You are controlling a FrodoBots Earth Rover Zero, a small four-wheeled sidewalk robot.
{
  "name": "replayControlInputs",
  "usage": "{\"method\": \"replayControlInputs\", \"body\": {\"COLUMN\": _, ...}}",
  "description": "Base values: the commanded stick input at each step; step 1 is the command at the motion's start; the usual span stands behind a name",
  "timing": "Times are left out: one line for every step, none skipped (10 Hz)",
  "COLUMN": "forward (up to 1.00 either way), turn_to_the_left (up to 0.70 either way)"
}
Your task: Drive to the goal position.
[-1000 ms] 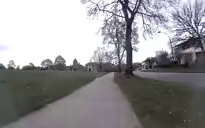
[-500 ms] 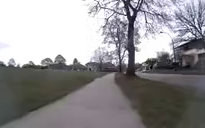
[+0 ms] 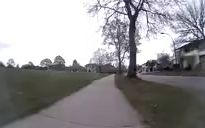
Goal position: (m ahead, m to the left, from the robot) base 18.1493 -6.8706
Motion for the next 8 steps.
{"method": "replayControlInputs", "body": {"forward": 1.00, "turn_to_the_left": 0.00}}
{"method": "replayControlInputs", "body": {"forward": 1.00, "turn_to_the_left": 0.00}}
{"method": "replayControlInputs", "body": {"forward": 1.00, "turn_to_the_left": 0.00}}
{"method": "replayControlInputs", "body": {"forward": 1.00, "turn_to_the_left": 0.00}}
{"method": "replayControlInputs", "body": {"forward": 1.00, "turn_to_the_left": 0.00}}
{"method": "replayControlInputs", "body": {"forward": 1.00, "turn_to_the_left": 0.00}}
{"method": "replayControlInputs", "body": {"forward": 1.00, "turn_to_the_left": 0.00}}
{"method": "replayControlInputs", "body": {"forward": 1.00, "turn_to_the_left": 0.00}}
